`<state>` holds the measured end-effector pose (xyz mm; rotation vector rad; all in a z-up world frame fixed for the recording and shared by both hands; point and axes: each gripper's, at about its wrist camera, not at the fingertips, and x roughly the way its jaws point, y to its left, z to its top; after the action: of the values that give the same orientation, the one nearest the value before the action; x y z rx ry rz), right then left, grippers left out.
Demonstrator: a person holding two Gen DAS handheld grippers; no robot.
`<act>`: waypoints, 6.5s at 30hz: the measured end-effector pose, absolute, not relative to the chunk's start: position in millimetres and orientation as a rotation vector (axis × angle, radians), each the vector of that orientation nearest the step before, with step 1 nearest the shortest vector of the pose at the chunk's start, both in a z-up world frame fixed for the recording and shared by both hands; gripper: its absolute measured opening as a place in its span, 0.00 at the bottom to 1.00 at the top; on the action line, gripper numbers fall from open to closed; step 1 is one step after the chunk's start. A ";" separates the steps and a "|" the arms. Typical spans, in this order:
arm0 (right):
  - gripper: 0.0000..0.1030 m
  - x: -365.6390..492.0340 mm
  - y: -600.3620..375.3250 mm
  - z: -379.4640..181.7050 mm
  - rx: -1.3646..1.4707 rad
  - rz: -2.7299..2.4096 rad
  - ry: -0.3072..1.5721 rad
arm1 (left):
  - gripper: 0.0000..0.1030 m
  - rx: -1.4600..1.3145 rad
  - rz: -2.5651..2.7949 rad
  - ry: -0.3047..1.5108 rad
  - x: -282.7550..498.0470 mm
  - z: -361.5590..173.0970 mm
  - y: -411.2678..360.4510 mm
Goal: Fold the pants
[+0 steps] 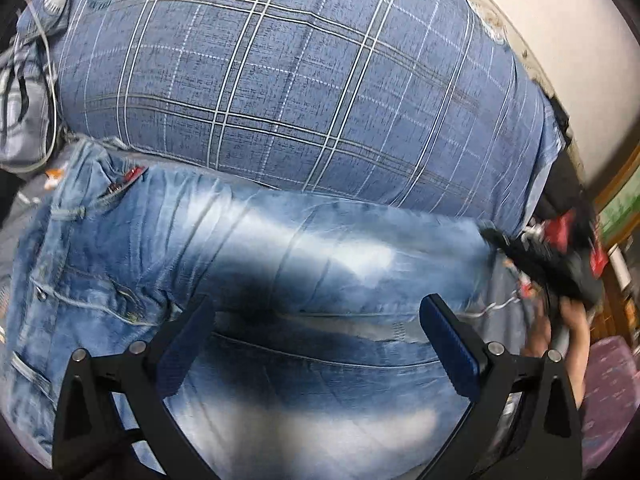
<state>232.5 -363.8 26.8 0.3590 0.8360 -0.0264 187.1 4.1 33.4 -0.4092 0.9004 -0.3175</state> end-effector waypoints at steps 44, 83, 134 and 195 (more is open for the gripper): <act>0.54 118.1 -391.0 -63.8 0.911 0.031 0.980 | 0.60 -0.574 -0.064 1.382 326.8 -67.9 -57.7; 0.64 12.8 -387.7 -18.4 0.628 0.113 0.880 | 0.05 -0.998 -0.441 1.089 86.5 -95.9 -1.3; 0.61 161.8 -204.3 -12.1 0.503 0.418 1.004 | 0.74 -0.836 -0.256 0.936 195.9 14.7 137.0; 0.13 108.1 21.4 -115.0 0.257 0.734 1.174 | 0.27 -1.128 0.172 0.995 49.0 -100.1 255.0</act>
<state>108.1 21.4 -115.0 0.2573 1.1739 0.7341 49.0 255.0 -100.1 -1.1283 0.9951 0.1723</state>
